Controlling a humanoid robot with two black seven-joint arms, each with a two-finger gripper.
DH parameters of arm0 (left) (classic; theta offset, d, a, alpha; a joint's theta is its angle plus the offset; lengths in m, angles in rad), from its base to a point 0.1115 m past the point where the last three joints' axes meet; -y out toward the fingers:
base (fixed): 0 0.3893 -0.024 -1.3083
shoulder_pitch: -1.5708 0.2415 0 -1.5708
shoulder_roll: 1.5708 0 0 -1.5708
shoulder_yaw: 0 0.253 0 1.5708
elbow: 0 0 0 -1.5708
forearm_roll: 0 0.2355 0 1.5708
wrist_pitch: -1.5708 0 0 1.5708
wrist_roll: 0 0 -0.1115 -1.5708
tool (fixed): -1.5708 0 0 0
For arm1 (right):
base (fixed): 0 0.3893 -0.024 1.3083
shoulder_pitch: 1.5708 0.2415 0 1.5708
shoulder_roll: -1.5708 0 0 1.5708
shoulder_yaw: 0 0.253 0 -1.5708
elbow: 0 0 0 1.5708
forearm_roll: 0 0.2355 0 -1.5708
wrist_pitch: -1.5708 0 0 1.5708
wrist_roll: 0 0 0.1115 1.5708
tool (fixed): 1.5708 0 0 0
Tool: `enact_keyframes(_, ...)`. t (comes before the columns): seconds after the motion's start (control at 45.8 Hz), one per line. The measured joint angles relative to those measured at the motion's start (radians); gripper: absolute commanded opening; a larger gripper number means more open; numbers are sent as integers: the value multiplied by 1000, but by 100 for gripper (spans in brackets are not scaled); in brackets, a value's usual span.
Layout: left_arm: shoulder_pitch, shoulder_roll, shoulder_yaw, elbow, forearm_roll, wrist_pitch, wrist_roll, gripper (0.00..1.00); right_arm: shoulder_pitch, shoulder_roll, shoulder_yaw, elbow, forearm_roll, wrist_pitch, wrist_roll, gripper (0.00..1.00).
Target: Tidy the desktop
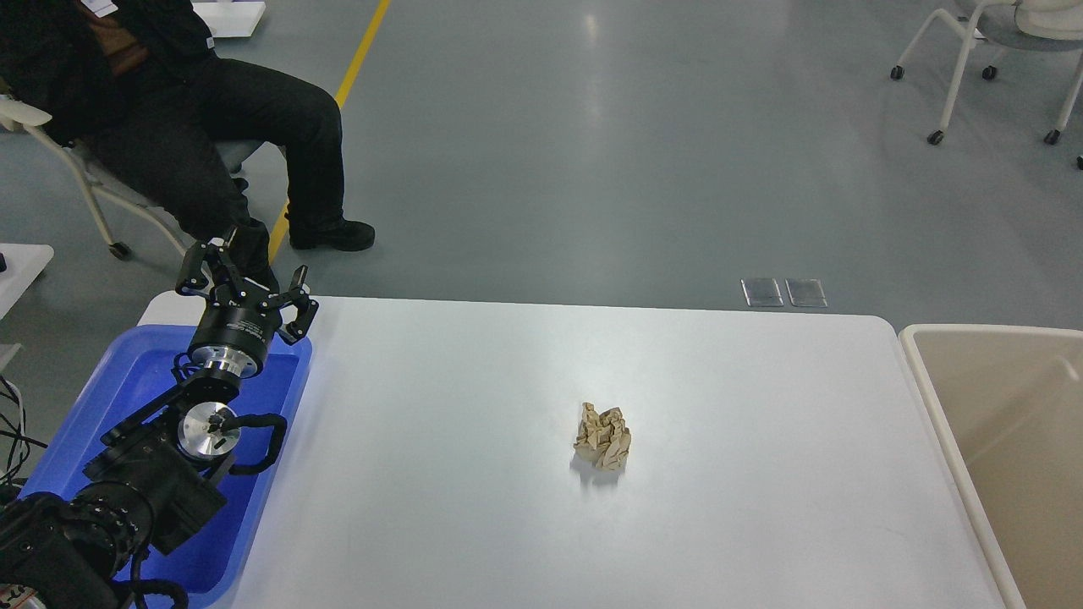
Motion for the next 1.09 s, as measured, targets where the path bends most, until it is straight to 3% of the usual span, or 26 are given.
enact_keyframes(0.262,0,0,0,0,0,0,0,100,28,-41,248,124,15,1,0,100)
enact_keyframes(0.611,-1,0,0,0,0,-1,0,100,121,-100,348,294,233,70,-2,100)
enact_keyframes(1.092,-1,0,0,0,0,-1,0,100,273,139,400,315,395,100,-3,100)
